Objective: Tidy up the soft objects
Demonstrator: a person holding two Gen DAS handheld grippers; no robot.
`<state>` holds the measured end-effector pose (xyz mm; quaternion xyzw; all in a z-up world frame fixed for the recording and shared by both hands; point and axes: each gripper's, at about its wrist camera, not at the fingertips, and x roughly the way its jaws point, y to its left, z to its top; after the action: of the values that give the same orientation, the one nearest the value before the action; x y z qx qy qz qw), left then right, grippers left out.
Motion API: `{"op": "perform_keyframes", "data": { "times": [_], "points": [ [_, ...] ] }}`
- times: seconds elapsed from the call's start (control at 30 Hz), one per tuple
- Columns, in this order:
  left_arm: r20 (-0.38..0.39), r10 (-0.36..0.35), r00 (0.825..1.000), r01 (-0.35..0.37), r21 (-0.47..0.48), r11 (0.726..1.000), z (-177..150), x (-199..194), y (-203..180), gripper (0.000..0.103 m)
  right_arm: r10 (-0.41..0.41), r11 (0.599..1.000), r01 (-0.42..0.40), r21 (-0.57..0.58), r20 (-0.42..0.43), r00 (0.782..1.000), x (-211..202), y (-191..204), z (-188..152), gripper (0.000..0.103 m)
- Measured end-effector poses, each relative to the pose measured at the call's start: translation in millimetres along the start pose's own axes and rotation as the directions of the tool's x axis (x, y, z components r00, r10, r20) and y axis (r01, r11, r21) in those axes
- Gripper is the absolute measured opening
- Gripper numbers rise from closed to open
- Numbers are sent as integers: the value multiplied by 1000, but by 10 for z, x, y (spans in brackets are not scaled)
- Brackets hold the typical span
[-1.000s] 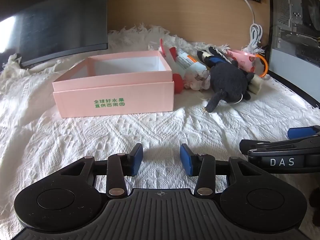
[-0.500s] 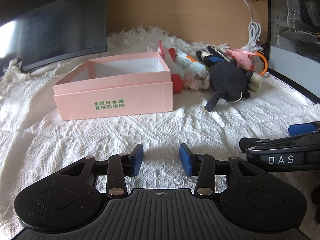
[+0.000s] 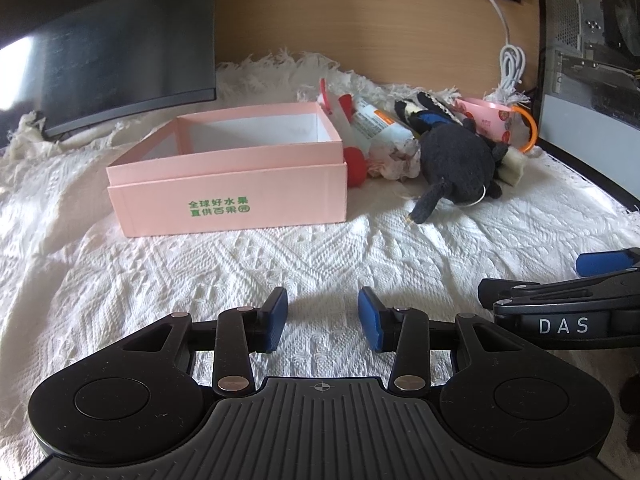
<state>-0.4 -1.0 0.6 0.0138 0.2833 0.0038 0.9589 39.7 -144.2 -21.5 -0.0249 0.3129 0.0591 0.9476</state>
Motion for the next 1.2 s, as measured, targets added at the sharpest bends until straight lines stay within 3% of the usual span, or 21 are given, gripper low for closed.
{"op": "perform_keyframes", "data": {
  "times": [1.2],
  "points": [
    [1, 1, 1000, -1, -2, 1000, -4, -1, -12, 44, 16, 1000, -16, -3, -1, 1000, -2, 3, -6, 103]
  ]
}}
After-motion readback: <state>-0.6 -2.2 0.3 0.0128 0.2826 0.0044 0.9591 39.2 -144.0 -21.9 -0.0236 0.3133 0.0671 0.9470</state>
